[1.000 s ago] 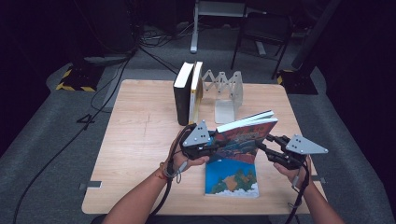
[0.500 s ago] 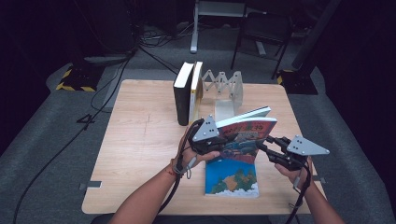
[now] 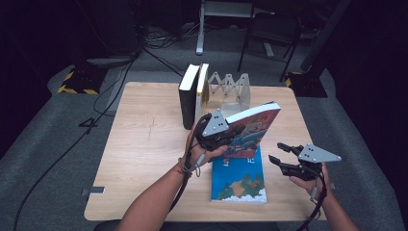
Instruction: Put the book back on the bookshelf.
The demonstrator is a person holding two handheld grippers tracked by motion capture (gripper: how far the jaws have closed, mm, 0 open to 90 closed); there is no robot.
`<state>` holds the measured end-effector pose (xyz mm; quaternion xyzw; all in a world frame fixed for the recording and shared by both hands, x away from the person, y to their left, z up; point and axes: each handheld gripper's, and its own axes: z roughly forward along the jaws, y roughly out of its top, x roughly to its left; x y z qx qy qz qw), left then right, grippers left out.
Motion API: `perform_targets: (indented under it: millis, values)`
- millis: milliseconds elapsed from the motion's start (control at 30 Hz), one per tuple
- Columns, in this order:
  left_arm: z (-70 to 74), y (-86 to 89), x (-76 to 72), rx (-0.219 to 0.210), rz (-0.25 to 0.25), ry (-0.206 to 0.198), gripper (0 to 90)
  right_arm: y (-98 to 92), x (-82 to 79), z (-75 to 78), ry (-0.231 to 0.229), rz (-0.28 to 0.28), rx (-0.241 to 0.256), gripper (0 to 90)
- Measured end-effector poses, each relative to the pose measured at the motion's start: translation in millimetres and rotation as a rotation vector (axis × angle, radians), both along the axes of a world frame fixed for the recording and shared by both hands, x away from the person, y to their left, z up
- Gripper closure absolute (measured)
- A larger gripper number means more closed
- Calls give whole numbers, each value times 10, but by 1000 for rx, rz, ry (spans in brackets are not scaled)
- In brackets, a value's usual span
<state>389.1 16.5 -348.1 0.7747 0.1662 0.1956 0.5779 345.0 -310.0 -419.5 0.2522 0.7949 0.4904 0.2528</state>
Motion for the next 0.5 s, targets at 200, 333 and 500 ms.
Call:
perform_targets:
  millis: [200, 333, 500]
  values:
    - [163, 67, 94, 1, 62, -28, 733, -57, 47, -54, 39, -20, -5, 378]
    - [234, 152, 179, 10, 108, -32, 733, -33, 63, -117, 67, -17, -29, 363]
    - [259, 244, 263, 15, 166, -30, 732, 19, 61, -155, 89, 12, -57, 364]
